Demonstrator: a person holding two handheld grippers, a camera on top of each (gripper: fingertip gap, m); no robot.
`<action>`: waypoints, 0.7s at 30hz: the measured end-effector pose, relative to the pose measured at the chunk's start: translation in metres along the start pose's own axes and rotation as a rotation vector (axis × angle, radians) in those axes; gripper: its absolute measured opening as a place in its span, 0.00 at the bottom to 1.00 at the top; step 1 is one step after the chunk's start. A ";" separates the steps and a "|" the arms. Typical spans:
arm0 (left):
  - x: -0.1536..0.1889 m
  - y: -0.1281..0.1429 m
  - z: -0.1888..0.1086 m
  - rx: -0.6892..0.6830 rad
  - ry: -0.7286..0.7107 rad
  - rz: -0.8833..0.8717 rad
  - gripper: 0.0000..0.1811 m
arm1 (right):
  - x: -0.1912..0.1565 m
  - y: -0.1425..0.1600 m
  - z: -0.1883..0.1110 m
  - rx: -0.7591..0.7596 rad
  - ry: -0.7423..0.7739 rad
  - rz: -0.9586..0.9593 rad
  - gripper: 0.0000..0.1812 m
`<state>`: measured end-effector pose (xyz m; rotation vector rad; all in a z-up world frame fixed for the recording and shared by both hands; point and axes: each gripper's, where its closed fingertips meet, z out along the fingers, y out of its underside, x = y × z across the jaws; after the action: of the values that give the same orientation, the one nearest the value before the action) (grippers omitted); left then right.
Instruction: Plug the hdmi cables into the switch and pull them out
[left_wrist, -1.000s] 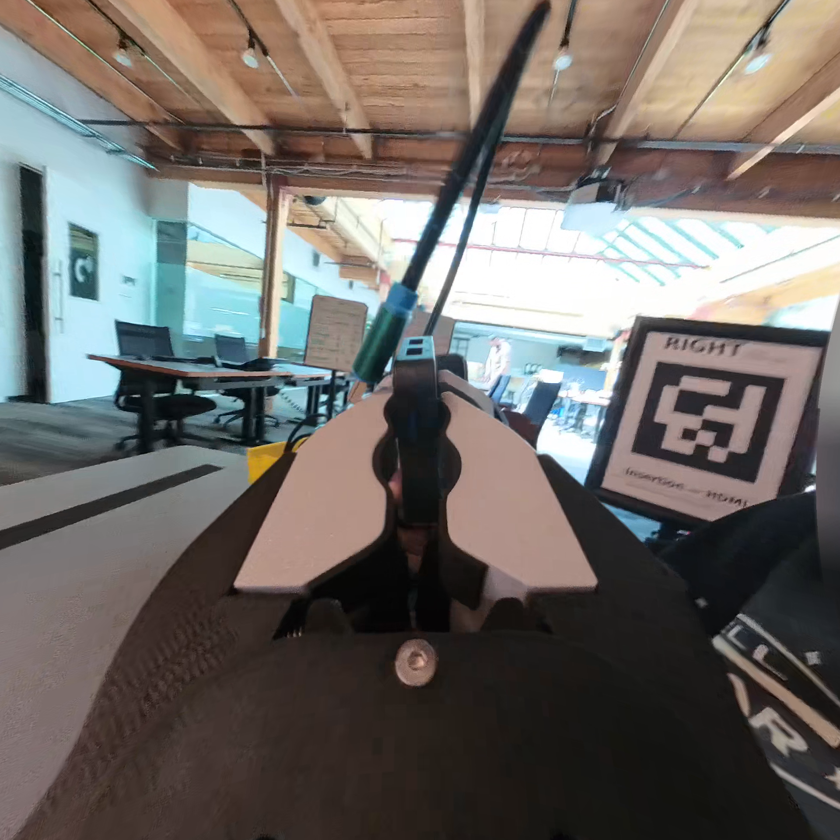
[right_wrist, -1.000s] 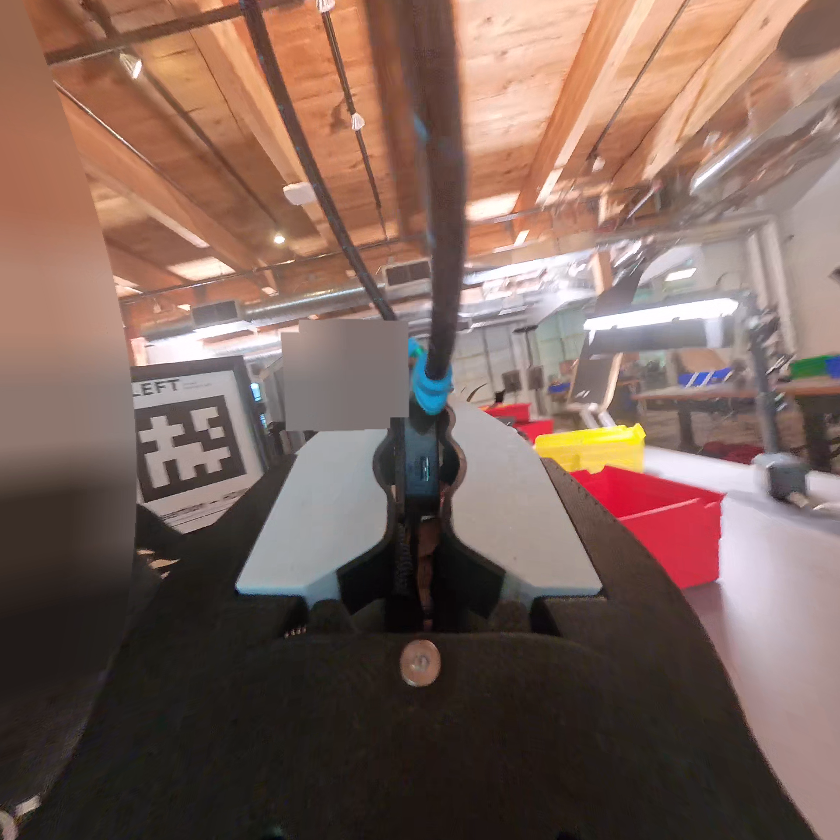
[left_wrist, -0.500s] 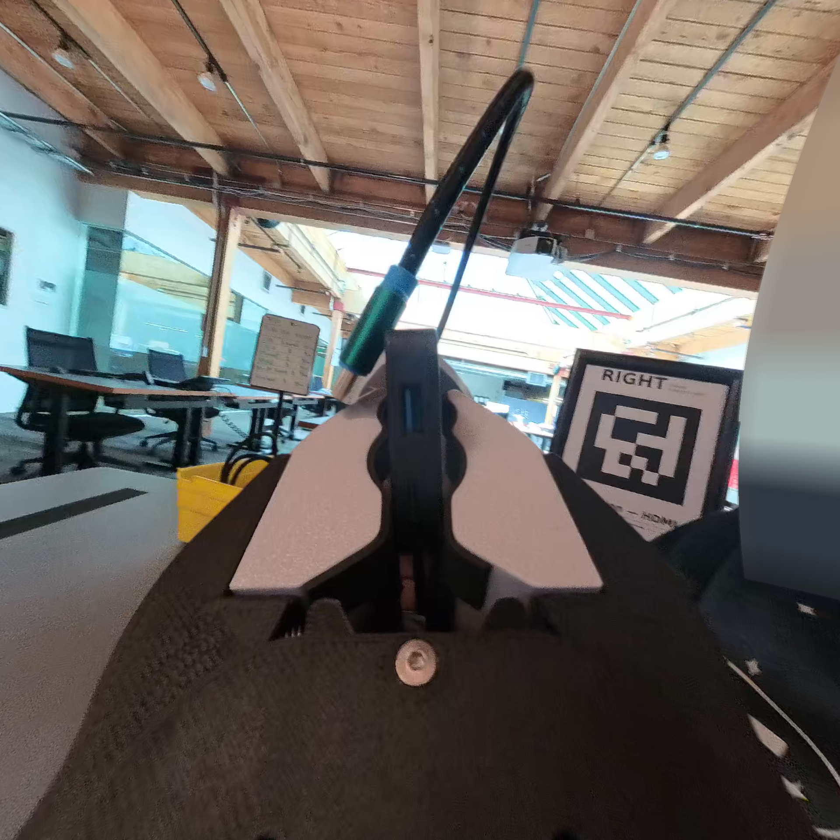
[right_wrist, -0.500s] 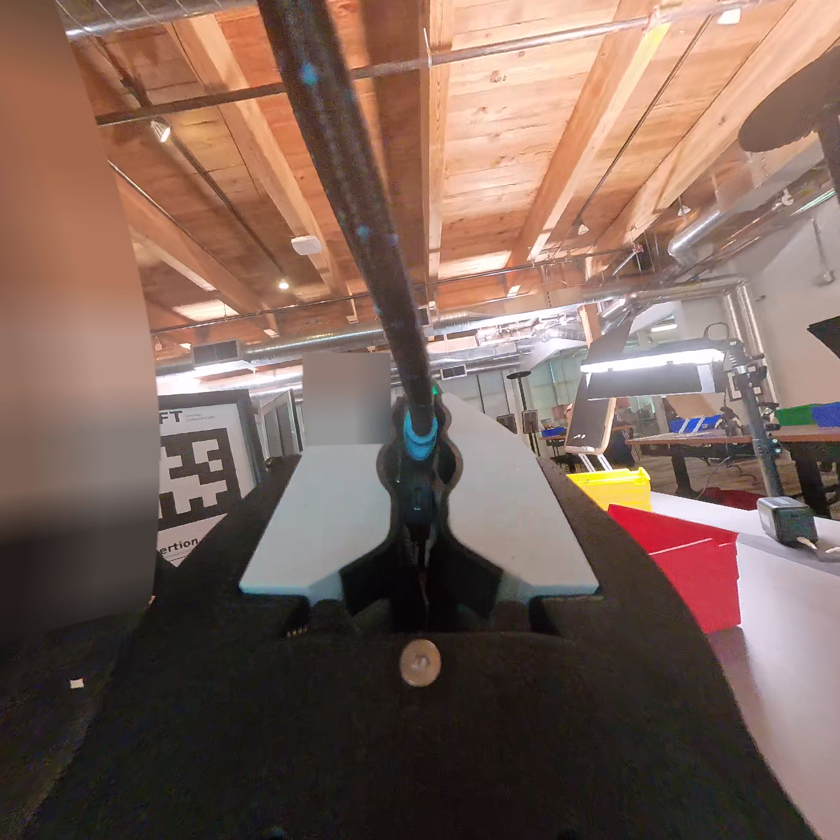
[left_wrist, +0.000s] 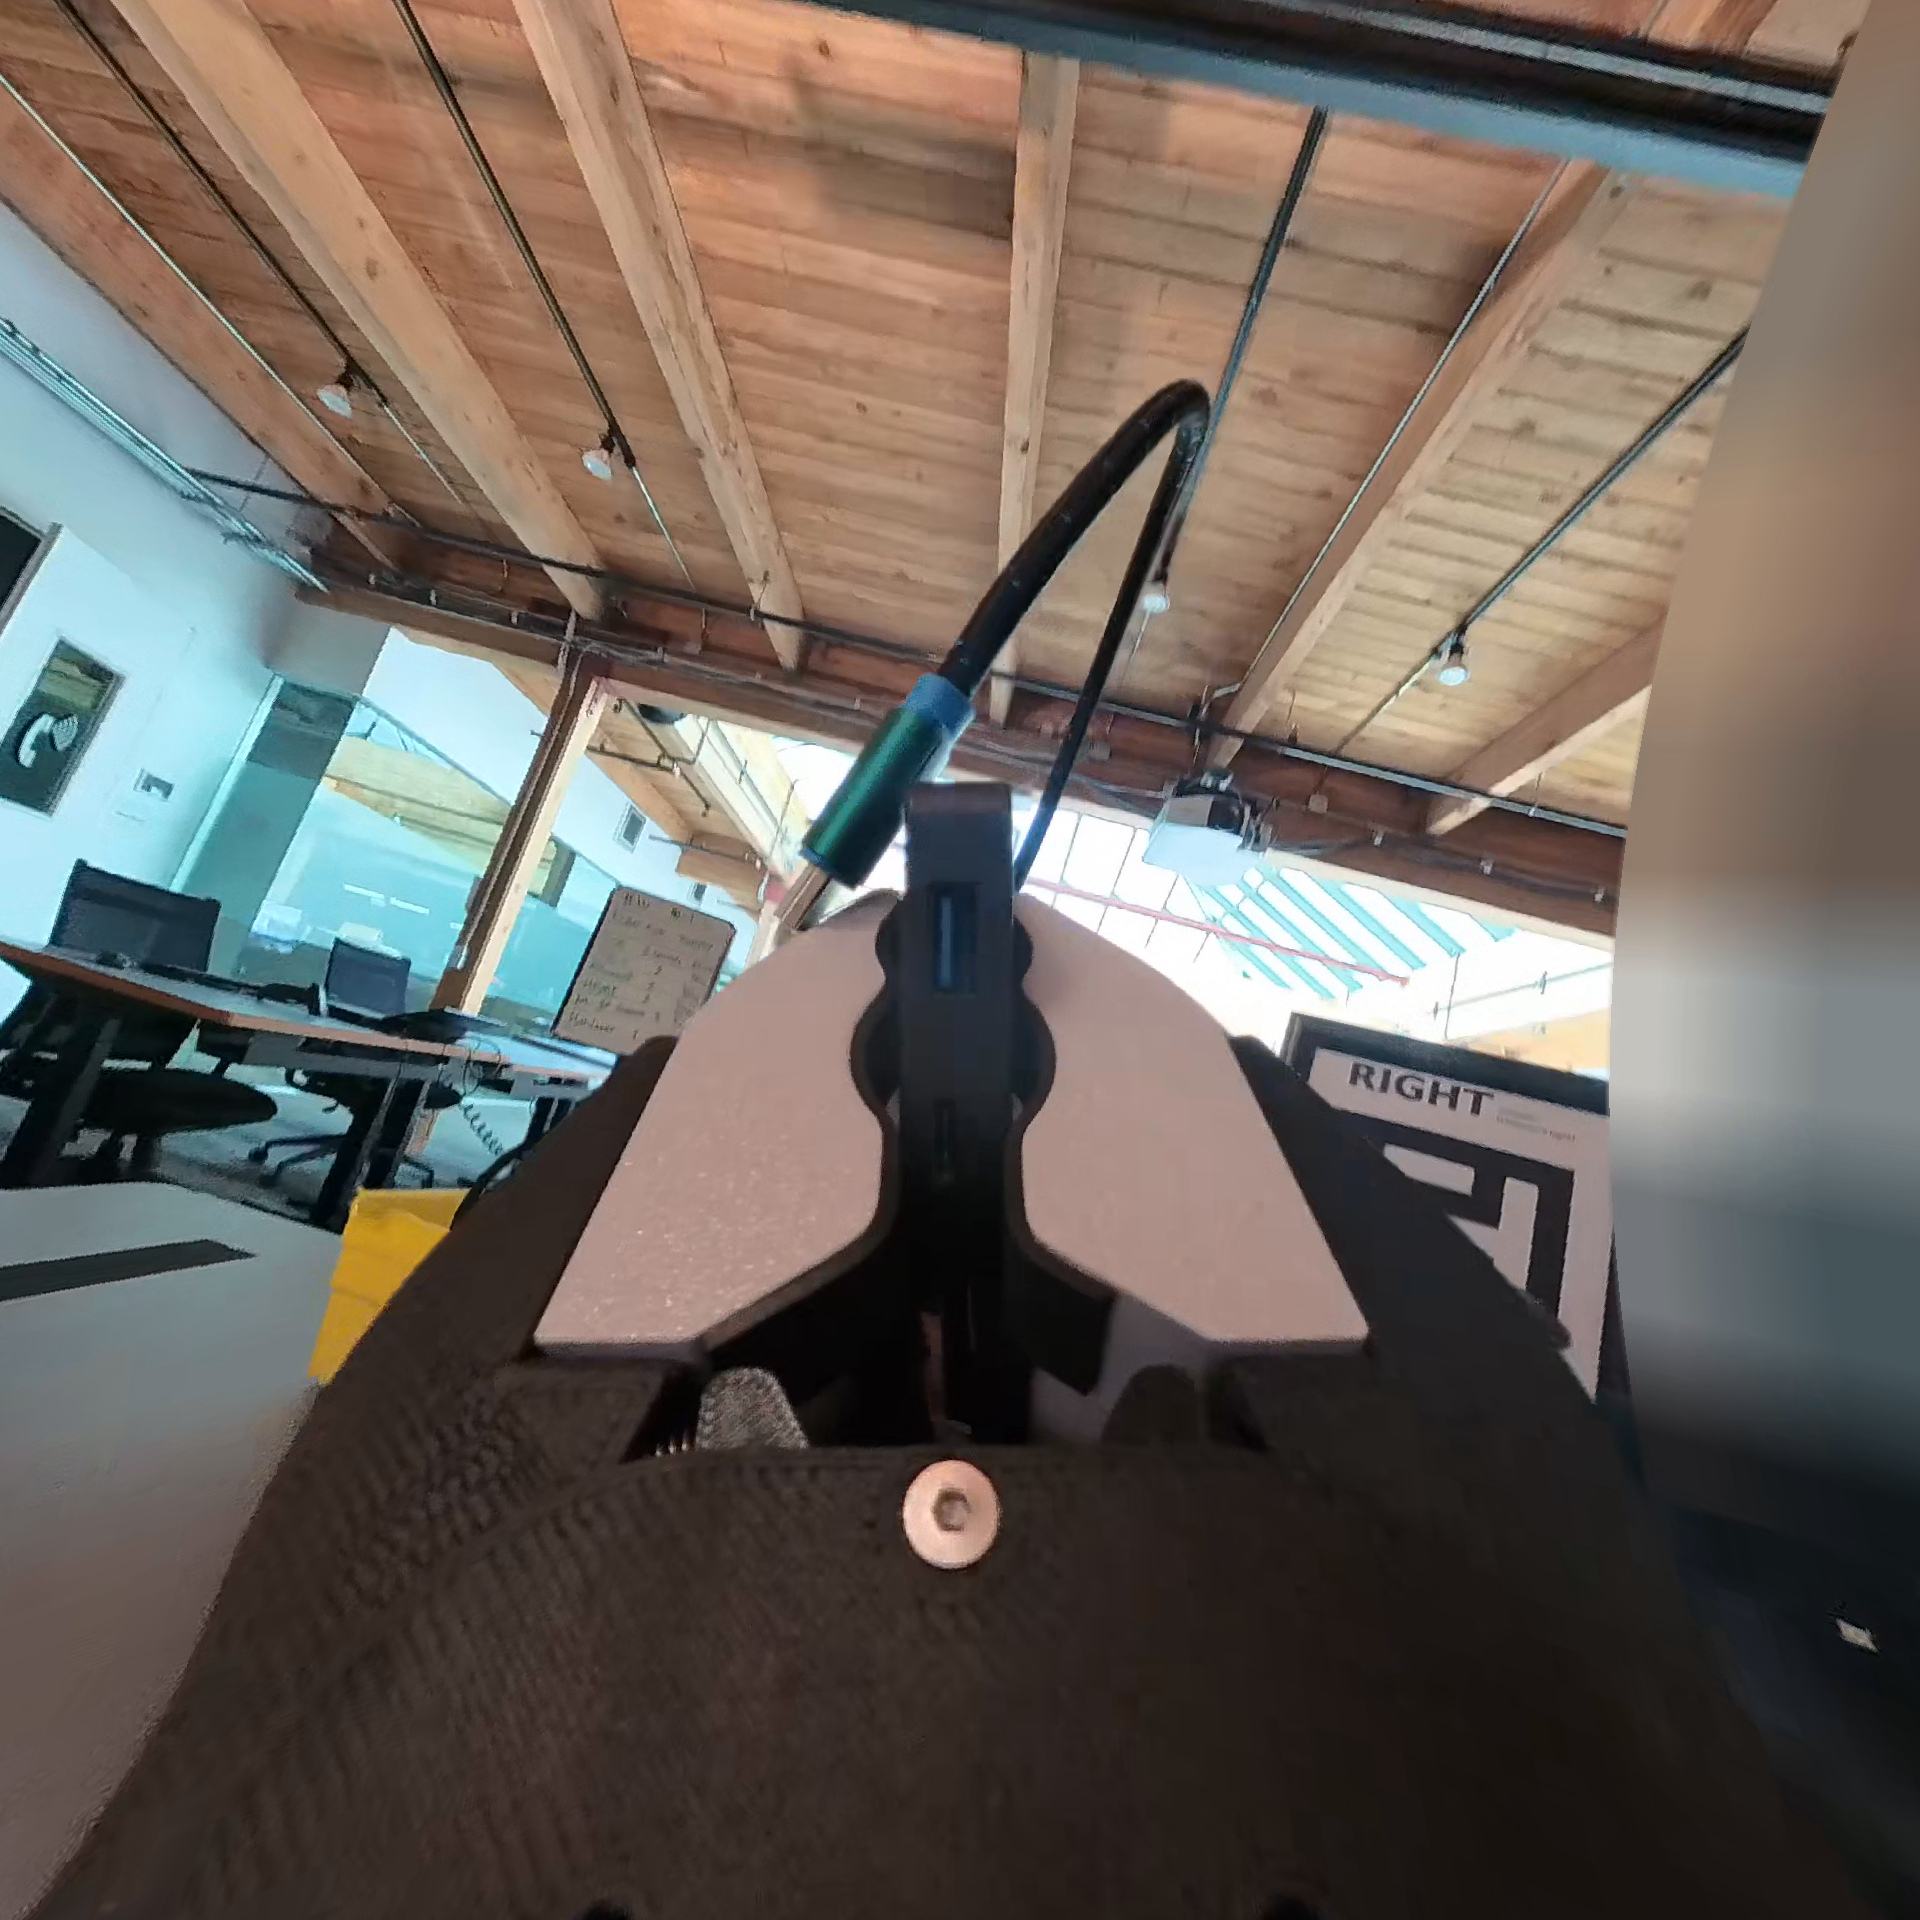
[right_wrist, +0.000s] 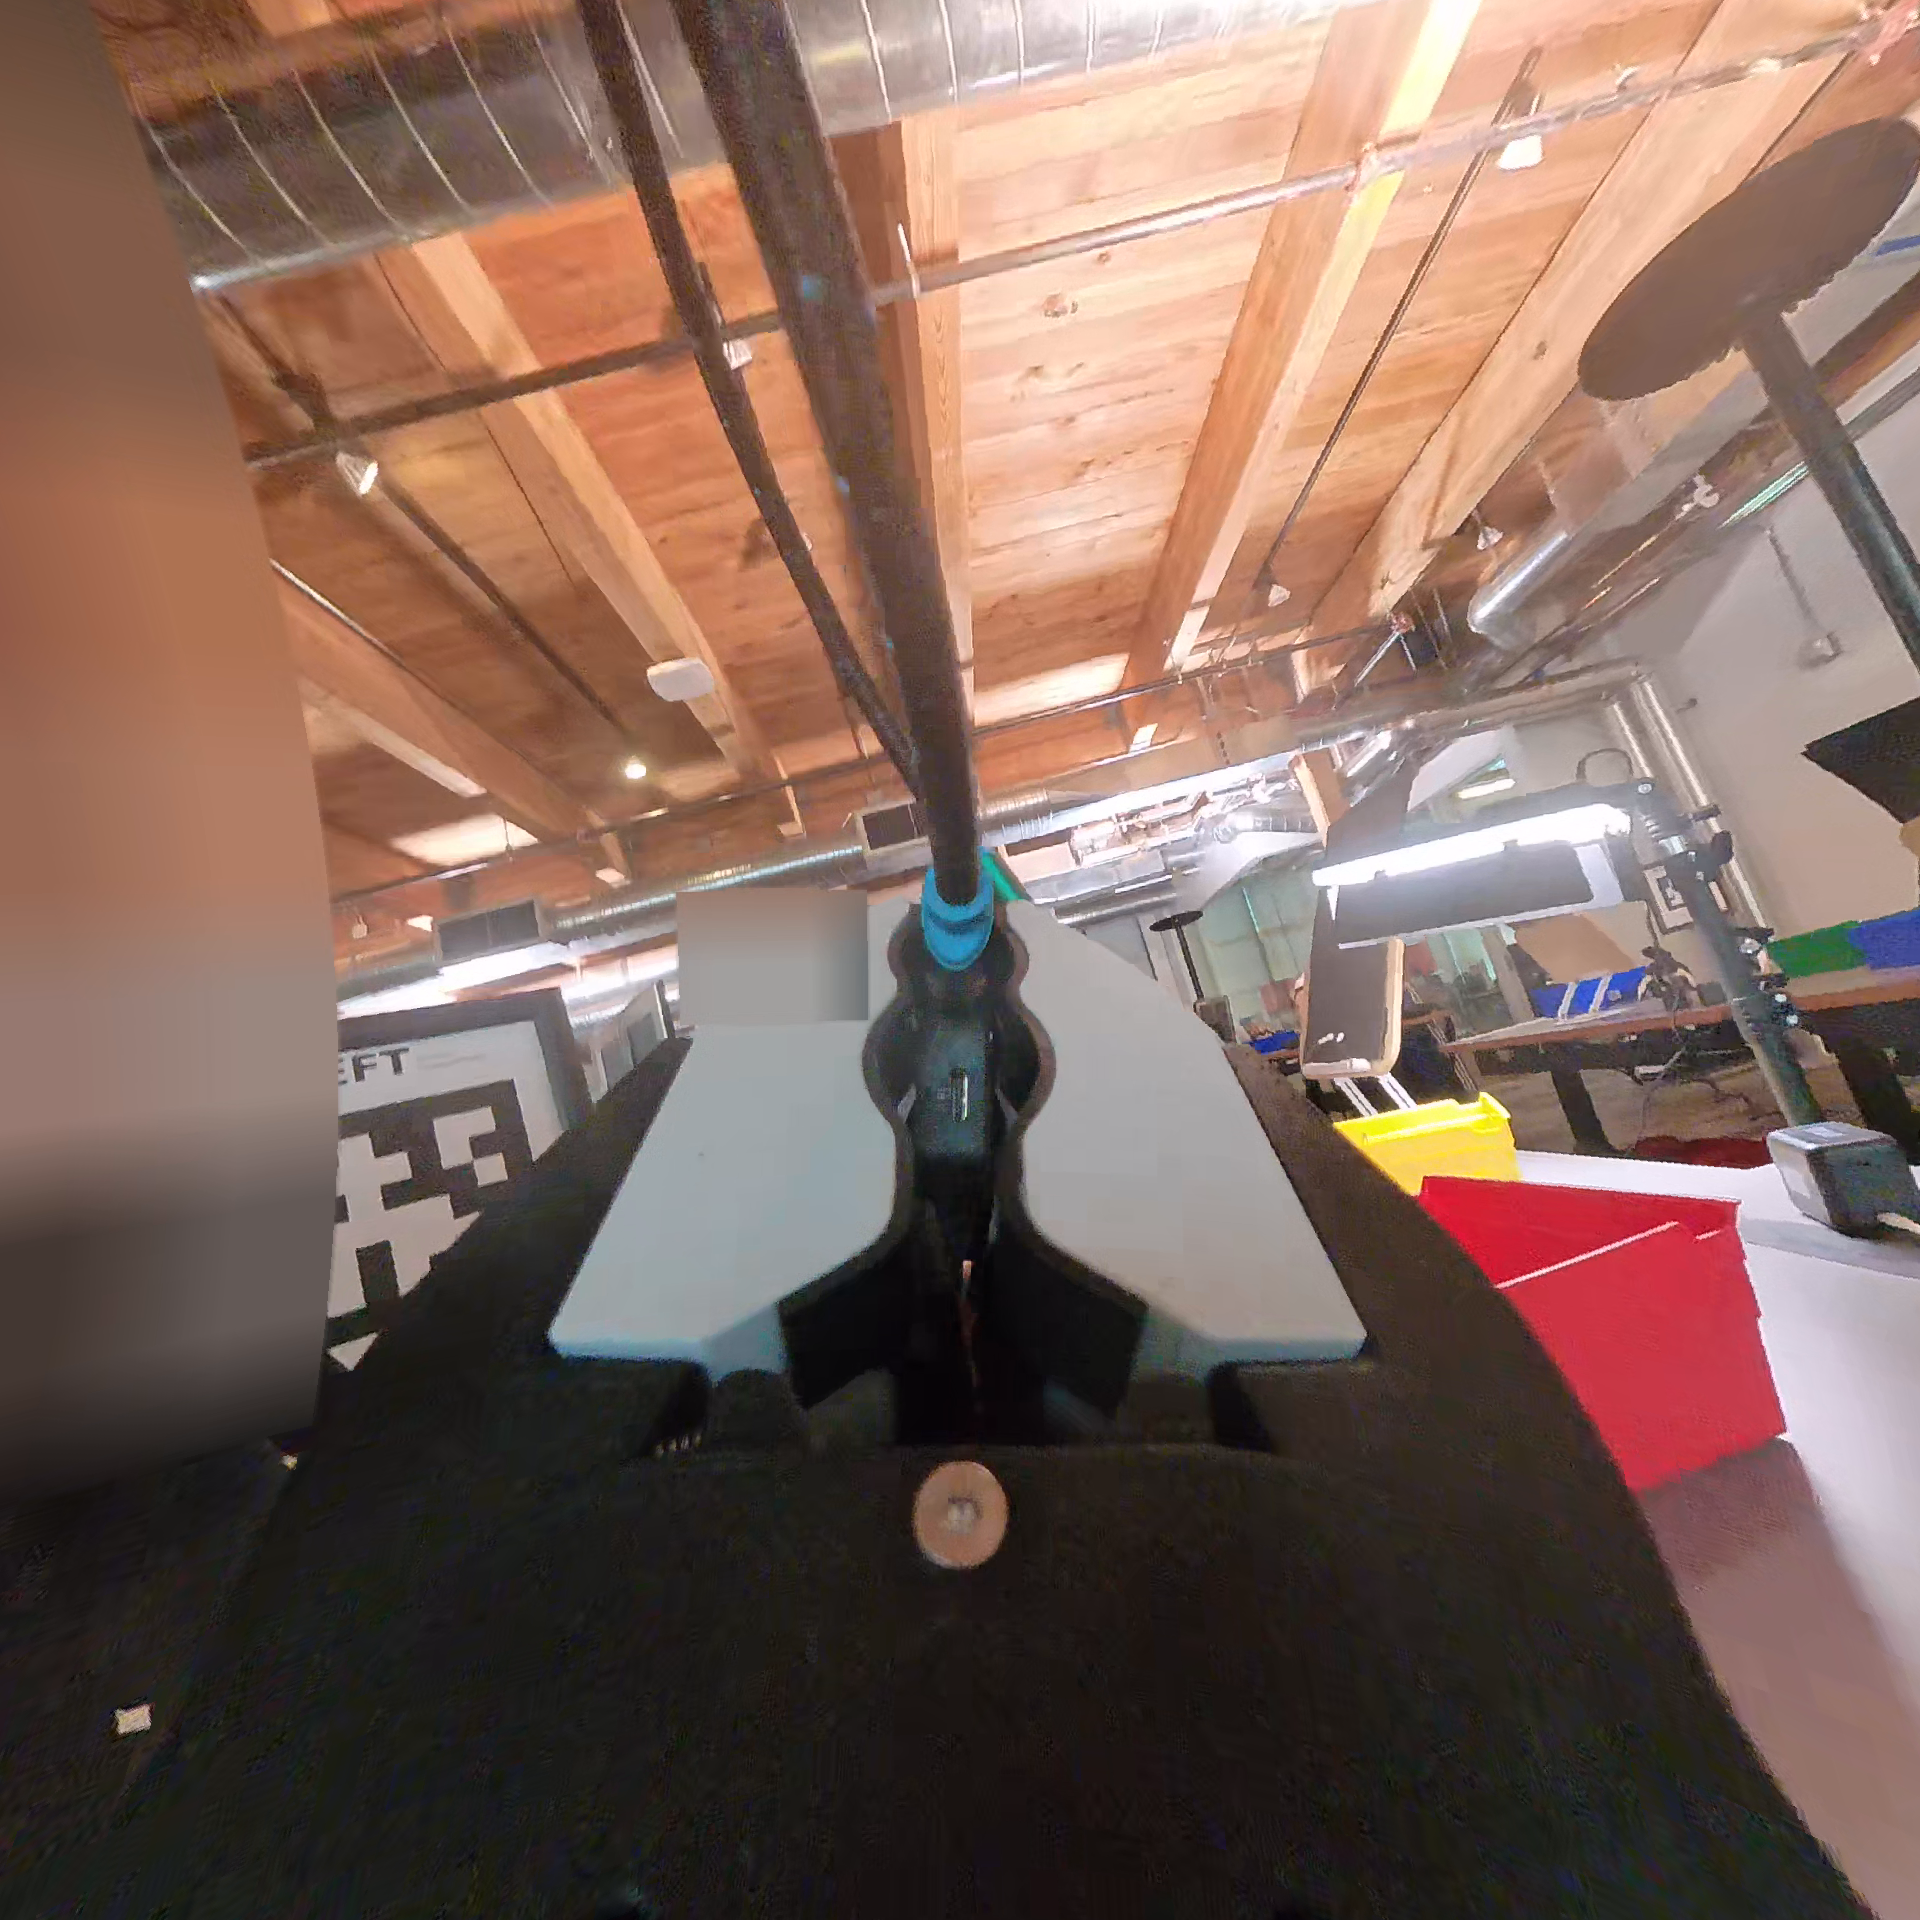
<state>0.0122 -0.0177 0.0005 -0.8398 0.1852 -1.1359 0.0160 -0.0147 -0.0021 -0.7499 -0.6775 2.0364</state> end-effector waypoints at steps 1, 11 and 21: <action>0.000 0.001 0.000 0.023 -0.003 -0.005 0.08 | 0.000 -0.001 -0.001 0.032 0.011 0.019 0.06; -0.012 0.006 -0.008 0.121 -0.113 0.006 0.07 | 0.009 0.004 -0.010 0.083 0.064 0.058 0.06; -0.008 -0.011 -0.011 0.249 -0.095 0.044 0.07 | 0.026 -0.069 -0.022 0.269 0.092 0.089 0.06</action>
<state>-0.0052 -0.0184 -0.0017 -0.6636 -0.0170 -1.0503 0.0555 0.0456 0.0242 -0.7198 -0.3132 2.1052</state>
